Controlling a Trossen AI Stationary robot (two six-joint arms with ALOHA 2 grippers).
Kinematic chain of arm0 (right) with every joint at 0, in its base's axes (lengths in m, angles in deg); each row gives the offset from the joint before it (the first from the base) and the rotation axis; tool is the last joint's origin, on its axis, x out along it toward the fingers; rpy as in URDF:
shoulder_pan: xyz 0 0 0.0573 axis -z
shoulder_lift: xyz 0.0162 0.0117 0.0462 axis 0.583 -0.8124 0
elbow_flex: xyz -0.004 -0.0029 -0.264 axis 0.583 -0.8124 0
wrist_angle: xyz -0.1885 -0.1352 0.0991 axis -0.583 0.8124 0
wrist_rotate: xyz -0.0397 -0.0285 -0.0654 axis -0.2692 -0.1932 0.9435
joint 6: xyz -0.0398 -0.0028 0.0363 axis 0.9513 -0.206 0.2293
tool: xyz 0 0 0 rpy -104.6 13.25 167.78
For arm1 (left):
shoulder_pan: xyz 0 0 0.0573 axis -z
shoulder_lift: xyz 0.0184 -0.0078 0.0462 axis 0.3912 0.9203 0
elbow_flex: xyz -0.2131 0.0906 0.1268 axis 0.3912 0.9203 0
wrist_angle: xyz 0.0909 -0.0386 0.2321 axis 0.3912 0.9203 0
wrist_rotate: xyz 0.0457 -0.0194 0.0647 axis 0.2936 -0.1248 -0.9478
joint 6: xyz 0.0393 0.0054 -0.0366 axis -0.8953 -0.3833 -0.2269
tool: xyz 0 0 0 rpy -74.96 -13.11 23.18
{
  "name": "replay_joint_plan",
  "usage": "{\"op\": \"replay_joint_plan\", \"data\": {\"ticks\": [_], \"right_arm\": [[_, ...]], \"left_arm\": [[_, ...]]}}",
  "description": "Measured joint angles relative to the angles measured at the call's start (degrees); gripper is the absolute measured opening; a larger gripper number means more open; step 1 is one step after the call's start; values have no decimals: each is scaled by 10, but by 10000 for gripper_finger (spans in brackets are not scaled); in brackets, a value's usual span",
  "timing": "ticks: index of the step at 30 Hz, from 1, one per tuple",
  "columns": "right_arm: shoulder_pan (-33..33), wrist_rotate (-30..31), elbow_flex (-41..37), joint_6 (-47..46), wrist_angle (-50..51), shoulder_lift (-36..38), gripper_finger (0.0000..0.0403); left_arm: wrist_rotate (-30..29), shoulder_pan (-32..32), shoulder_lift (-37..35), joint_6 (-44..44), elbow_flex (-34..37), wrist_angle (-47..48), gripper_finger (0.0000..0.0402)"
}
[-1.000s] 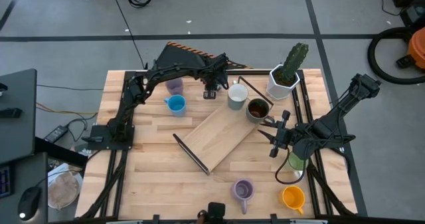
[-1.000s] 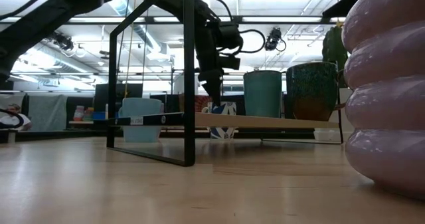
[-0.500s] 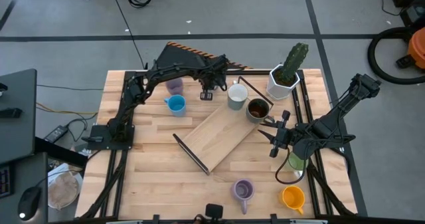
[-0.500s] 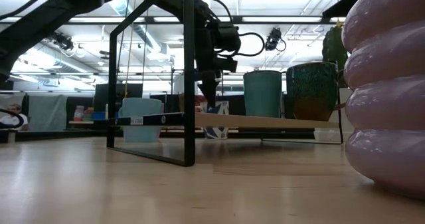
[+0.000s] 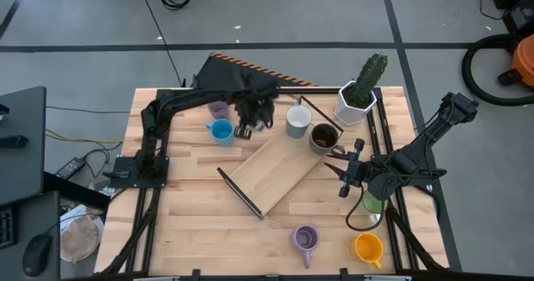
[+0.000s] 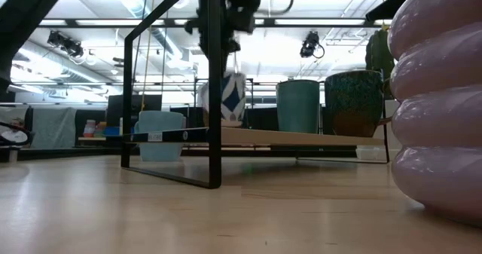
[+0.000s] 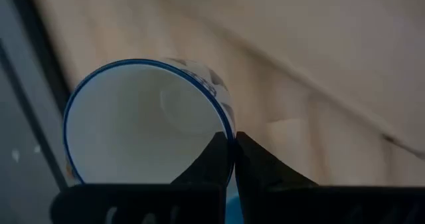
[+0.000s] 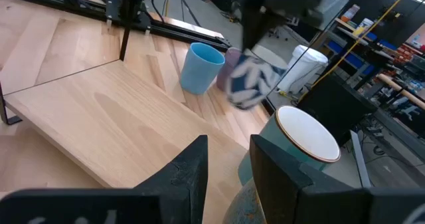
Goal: Place coffee mugs
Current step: Put the blue white mug on the shelf
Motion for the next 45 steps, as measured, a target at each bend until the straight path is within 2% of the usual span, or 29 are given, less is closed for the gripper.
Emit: {"op": "replay_joint_plan", "data": {"ticks": [4, 13, 19, 27, 43, 45], "right_arm": [[0, 0, 0, 0, -4, 0, 118], [0, 0, 0, 5, -5, 0, 118], [0, 0, 0, 8, -9, 0, 118], [0, -2, 0, 14, -13, 0, 118], [0, -2, 0, 14, -13, 0, 118], [0, -2, 0, 14, -13, 0, 118]], "left_arm": [[22, 46, 5, -13, 1, -8, 17], [17, 111, 10, -50, 1, -85, 17], [13, 117, 27, -65, 0, -123, 17], [-34, 110, 45, -64, 1, -112, 17], [-13, 100, 48, -44, 1, -109, 18], [-13, 100, 48, -40, 1, -112, 27]]}}
